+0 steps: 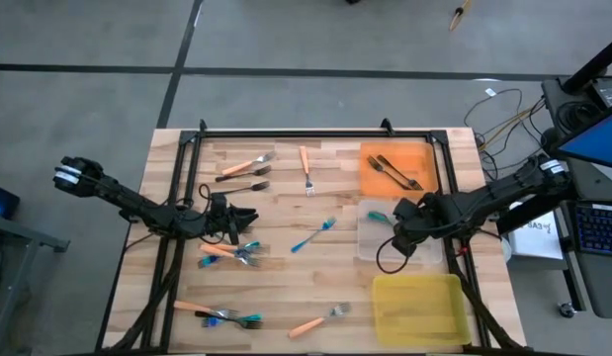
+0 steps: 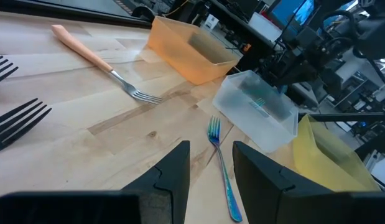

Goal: Sort silverware by color (type)
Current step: Put the blue fork into the transparent bin, then put the orange fork into the yellow bin

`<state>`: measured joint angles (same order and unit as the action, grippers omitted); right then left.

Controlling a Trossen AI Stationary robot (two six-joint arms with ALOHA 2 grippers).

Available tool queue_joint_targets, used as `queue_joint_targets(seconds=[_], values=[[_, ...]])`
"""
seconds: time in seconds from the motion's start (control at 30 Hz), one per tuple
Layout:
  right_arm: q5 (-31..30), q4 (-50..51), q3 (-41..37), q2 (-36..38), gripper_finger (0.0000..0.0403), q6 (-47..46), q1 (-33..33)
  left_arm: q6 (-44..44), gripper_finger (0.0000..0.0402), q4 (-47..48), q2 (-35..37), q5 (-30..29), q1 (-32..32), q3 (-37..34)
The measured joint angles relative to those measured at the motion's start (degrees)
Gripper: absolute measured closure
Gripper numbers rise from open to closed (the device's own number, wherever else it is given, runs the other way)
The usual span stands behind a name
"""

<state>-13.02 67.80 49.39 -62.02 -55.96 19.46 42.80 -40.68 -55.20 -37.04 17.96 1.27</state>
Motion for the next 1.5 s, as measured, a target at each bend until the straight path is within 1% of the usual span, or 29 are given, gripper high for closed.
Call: queue_joint_targets(seconds=[0.13,0.2,0.3,0.37,0.5,0.6,0.8,0.9,0.97,1.03,1.27,1.5], values=[[0.26,-2.17,0.06,-0.34,0.0325,0.47,0.0,-0.3,0.0299,0.0,0.0,0.0,0.0,-0.01],[1.73,-5.09,0.09,-0.35,0.0315,0.48,0.0,-0.3,0.0299,0.0,0.0,0.0,0.0,-0.01],[3.06,-12.61,1.03,-0.53,0.0307,1.22,0.12,-0.3,0.0299,-0.03,0.0,-0.02,0.0,-0.01],[3.49,-19.9,1.86,-1.27,0.0306,3.27,0.73,-0.3,0.0299,-0.03,0.0,-0.02,0.0,-0.01],[6.01,-33.82,3.36,-5.86,0.031,7.43,2.33,0.28,0.0299,-0.03,0.0,-0.02,0.0,-0.01],[8.93,-39.04,5.96,-12.08,0.0312,10.59,3.9,1.41,0.0299,-0.05,0.0,0.0,0.0,-0.01],[13.34,-39.49,15.39,-27.97,0.0312,20.72,7.37,3.22,0.0299,-0.07,0.0,0.08,0.0,0.0],[16.19,-38.9,21.13,-34.47,0.0312,26.04,8.53,4.02,0.0299,-0.07,0.0,0.76,0.0,-0.01],[17.91,-36.95,24.74,-37.99,0.0312,27.94,8.99,4.49,0.0299,-0.07,0.0,1.82,0.0,-0.01],[19.05,-35.43,28.09,-41.04,0.0312,29.14,9.33,4.53,0.0299,-0.07,0.0,2.95,0.0,-0.01],[19.08,-34.67,36.93,-49.42,0.0312,33.0,10.57,4.51,0.0299,-0.06,0.0,5.45,0.0,0.0],[19.08,-31.81,42.22,-55.66,0.0312,33.53,10.49,4.51,0.0299,-0.04,0.0,10.09,0.04,0.0]])
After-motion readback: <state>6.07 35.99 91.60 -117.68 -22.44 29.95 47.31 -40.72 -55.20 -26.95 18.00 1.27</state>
